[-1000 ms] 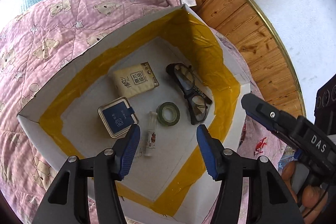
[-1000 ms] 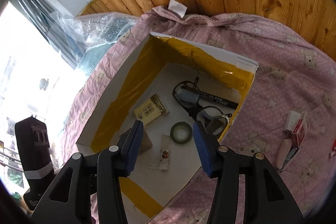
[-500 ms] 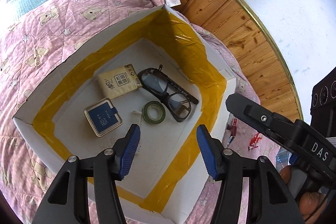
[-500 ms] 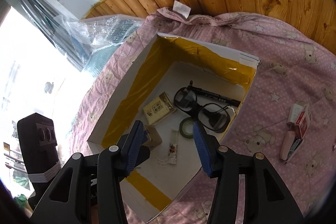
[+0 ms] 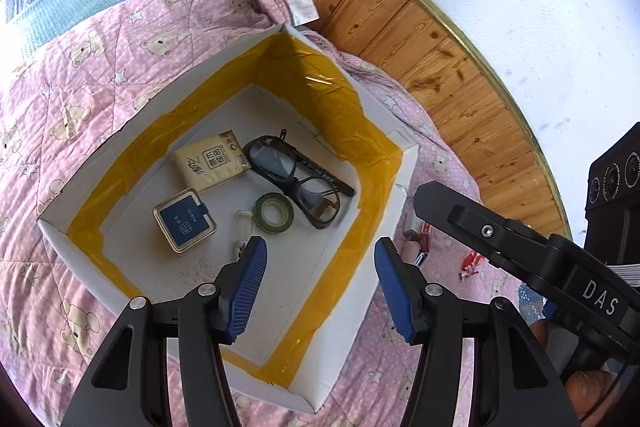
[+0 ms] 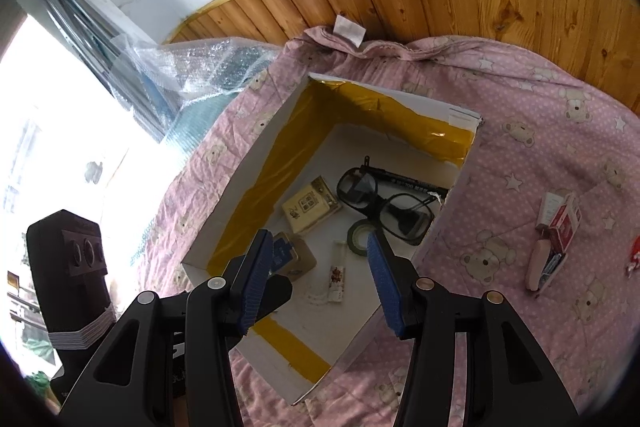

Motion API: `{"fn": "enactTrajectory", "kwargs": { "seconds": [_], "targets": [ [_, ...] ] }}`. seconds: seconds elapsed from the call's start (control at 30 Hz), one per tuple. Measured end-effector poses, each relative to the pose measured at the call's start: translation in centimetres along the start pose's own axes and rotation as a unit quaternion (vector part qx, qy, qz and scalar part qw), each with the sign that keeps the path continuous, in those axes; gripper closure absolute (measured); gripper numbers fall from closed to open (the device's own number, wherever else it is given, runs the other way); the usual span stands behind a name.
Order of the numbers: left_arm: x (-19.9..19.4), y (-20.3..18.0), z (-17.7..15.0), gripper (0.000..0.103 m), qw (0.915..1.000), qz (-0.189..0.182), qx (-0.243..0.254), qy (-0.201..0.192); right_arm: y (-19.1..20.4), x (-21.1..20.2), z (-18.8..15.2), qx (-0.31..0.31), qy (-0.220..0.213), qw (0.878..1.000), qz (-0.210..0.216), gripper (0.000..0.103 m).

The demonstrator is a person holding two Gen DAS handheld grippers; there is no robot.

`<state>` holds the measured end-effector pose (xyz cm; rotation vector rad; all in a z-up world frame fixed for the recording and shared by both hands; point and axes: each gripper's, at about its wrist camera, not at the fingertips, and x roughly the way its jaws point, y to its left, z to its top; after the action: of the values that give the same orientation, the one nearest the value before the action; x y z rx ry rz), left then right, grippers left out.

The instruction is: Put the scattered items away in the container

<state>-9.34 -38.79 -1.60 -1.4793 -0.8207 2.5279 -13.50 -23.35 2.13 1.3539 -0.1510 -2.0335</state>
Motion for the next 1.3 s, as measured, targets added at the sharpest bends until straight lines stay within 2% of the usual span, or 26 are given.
{"fn": "enactTrajectory", "kwargs": {
  "seconds": [0.57,1.3],
  "targets": [
    [-3.5,-2.1,-1.9,0.046,0.9995,-0.007,0.026,-0.014,0.8,-4.2,-2.5,0.012,-0.030,0.999,0.006,0.050],
    [-3.0,-8.5,-5.5,0.046,0.9947,0.005,0.101,0.018,-5.5,-8.9,-7.0,0.103,-0.073,0.992,0.026,0.050]
  ]
}}
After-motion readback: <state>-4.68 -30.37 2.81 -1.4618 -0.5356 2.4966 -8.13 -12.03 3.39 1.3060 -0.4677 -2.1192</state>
